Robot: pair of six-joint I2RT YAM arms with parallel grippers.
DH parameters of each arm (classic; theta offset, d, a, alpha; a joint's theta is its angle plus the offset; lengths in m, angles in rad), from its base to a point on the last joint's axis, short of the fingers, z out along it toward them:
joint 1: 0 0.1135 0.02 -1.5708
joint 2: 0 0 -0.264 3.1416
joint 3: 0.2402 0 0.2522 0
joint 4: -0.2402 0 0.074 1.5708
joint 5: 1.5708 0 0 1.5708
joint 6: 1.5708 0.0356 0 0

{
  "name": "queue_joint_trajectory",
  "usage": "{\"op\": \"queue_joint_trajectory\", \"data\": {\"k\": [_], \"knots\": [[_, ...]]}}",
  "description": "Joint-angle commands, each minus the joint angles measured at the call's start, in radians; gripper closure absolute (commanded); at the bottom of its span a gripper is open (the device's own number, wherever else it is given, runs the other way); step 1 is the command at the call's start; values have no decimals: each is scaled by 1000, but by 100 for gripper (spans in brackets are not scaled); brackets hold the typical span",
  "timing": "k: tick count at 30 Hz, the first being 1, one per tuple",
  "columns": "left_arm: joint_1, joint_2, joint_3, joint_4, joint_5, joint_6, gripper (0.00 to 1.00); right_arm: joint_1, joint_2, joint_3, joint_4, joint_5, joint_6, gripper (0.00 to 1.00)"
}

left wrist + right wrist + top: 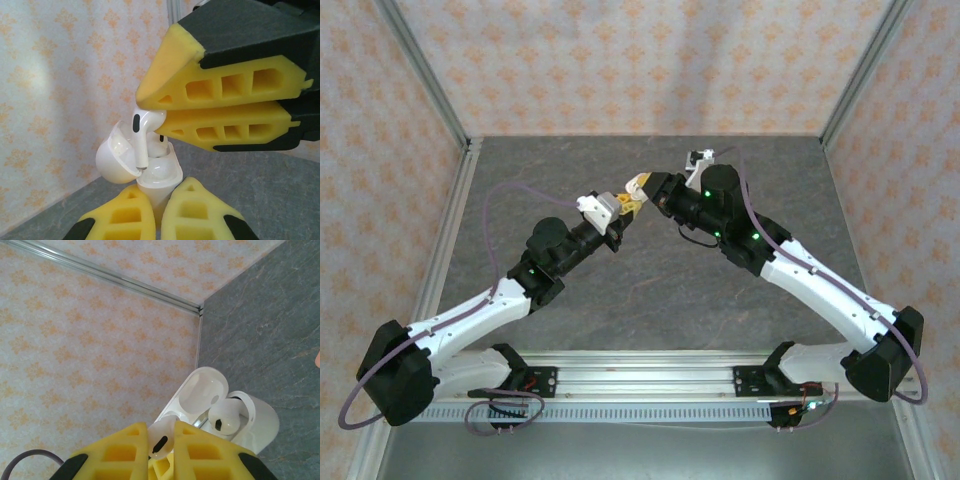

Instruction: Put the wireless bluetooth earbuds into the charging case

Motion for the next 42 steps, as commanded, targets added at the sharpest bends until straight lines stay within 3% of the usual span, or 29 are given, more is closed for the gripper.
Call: {"op": "queue_joint_trajectory", "data": {"k": [1, 23, 33, 42], "knots": [[-3, -30, 21, 17, -19, -3, 100, 8, -30, -8, -9, 15, -25, 86], [-4, -51, 14, 13, -21, -10, 100, 16, 22, 27, -160, -46, -50, 85], [-3, -64, 4, -8, -14, -9, 100, 18, 31, 134, -339, 7, -108, 59], [-3, -113, -17, -63, 5, -13, 100, 18, 7, 254, -520, 102, -218, 52]]}}
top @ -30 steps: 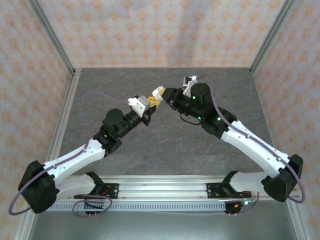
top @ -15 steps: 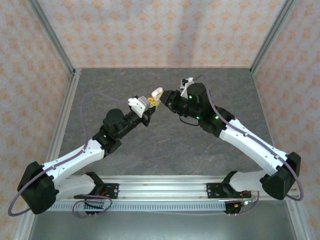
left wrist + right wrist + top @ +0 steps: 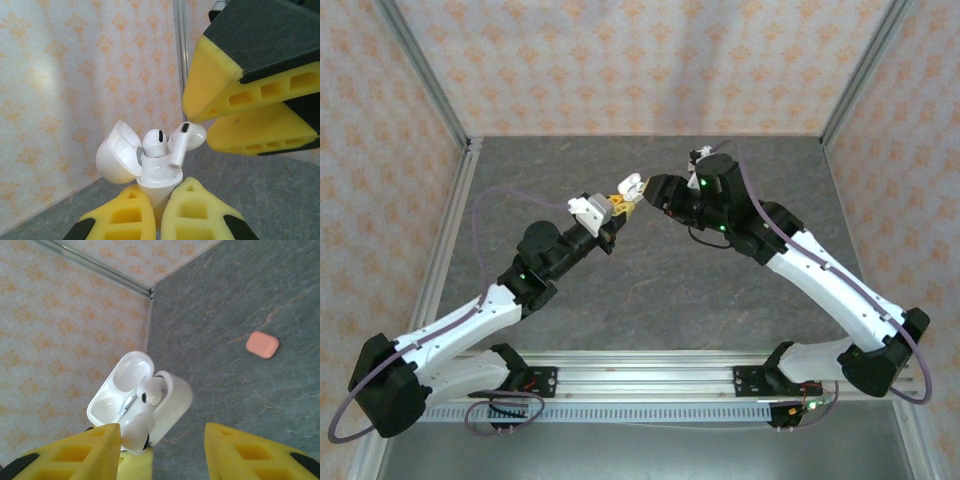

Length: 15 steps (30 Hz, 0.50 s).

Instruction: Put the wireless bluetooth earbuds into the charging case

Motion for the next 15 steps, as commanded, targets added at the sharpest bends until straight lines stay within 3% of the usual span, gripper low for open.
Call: {"op": "queue_joint_trajectory", "data": {"k": [1, 8, 15], "knots": [[-3, -31, -4, -8, 33, -6, 100, 5, -20, 44, -82, 30, -69, 52], [-3, -38, 1, -39, 53, -11, 100, 5, 50, 62, -13, -135, -47, 56], [-3, -48, -20, -137, -47, -4, 100, -57, -3, -18, -109, -43, -4, 57]]}}
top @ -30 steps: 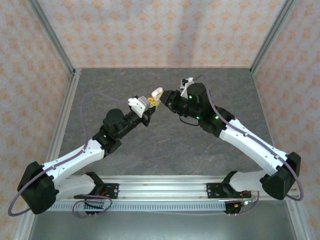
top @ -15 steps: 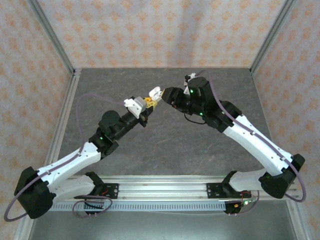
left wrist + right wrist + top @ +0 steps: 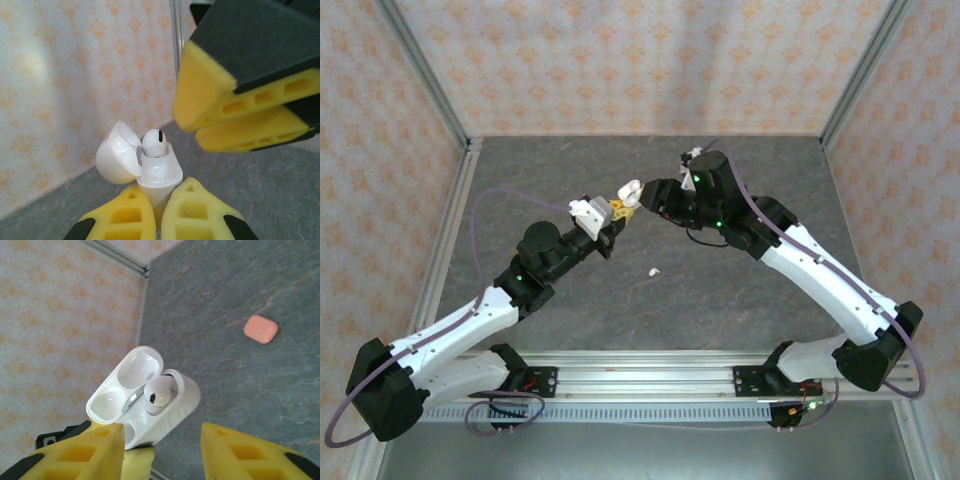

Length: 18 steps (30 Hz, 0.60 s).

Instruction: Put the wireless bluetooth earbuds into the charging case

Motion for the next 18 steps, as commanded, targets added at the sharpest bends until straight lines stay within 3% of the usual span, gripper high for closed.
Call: {"op": "queue_joint_trajectory", "data": {"k": [1, 6, 10, 15, 18], "knots": [[-2, -34, -24, -57, -68, -2, 100, -56, -45, -48, -83, 31, 33, 57], [0, -87, -47, -139, -122, 5, 100, -87, -4, -64, -205, 23, -30, 58], [2, -158, -79, -212, -157, 18, 100, -87, 68, -105, -194, -36, -123, 62], [3, -291, -134, -319, -197, 10, 100, -49, 220, -84, -282, 1, -190, 65], [3, -393, -177, -379, -232, -9, 100, 7, 279, -107, -235, 24, -188, 65]]}}
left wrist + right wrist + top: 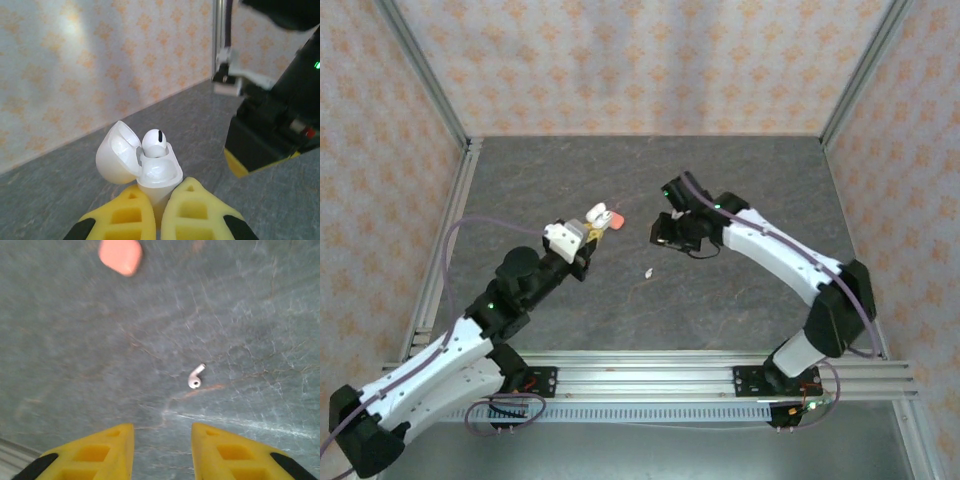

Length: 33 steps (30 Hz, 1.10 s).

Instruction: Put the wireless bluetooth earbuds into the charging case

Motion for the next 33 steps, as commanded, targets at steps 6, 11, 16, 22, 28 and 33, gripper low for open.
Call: {"op": "queue_joint_trajectory", "data": {"k": [6, 11, 16, 22, 28, 33], "knots": [[3, -205, -90, -150, -88, -42, 100, 76, 175, -18, 83, -6, -48, 76], [2, -223, -96, -170, -89, -46, 100, 78, 273, -21, 127, -21, -64, 83], [2, -208, -101, -145, -82, -46, 100, 76, 329, -24, 146, -7, -86, 85], [2, -181, -95, -135, -68, -42, 100, 67, 336, -56, 142, 17, -83, 86], [2, -163, -95, -116, -54, -44, 100, 25, 299, -127, 145, 47, -62, 87], [2, -134, -91, -98, -35, -43, 100, -46, 252, -212, 193, 15, -51, 87]]}}
